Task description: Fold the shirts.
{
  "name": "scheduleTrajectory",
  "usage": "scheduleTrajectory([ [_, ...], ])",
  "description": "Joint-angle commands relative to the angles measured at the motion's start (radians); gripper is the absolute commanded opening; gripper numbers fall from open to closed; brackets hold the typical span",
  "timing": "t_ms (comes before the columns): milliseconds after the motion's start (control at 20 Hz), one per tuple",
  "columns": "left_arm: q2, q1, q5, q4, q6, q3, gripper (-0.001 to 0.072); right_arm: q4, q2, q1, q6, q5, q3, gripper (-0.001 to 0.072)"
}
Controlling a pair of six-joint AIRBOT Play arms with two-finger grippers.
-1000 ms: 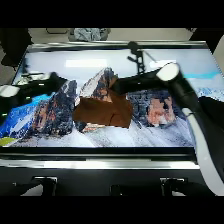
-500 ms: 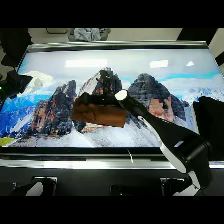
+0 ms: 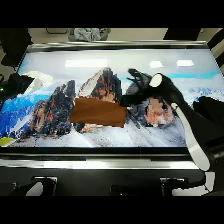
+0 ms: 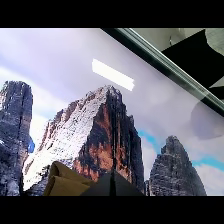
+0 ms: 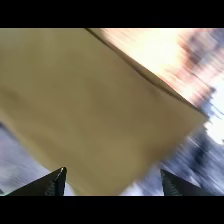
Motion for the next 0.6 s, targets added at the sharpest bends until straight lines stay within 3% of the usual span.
scheduleTrajectory([
  [0, -0.010, 0.000, 0.000, 0.003, 0.022, -0.004, 0.0027, -0.055, 0.000, -0.109, 0.082, 0.115, -0.095, 0.0665],
  [150, -0.011, 0.000, 0.000, 0.002, 0.022, -0.011, 0.0027, 0.161, -0.071, -0.092, 0.032, -0.014, -0.173, 0.0646],
  [400, -0.010, 0.000, 0.000, 0.002, 0.022, -0.011, 0.0027, 0.348, -0.158, -0.061, -0.002, -0.087, -0.173, 0.0570],
  [500, -0.010, 0.000, 0.000, 0.003, 0.022, -0.011, 0.0027, 0.354, -0.164, -0.039, -0.001, -0.075, -0.173, 0.0476],
  [550, -0.010, 0.000, 0.000, 0.002, 0.022, -0.011, 0.0027, 0.366, -0.164, -0.032, -0.002, -0.062, -0.173, 0.0371],
])
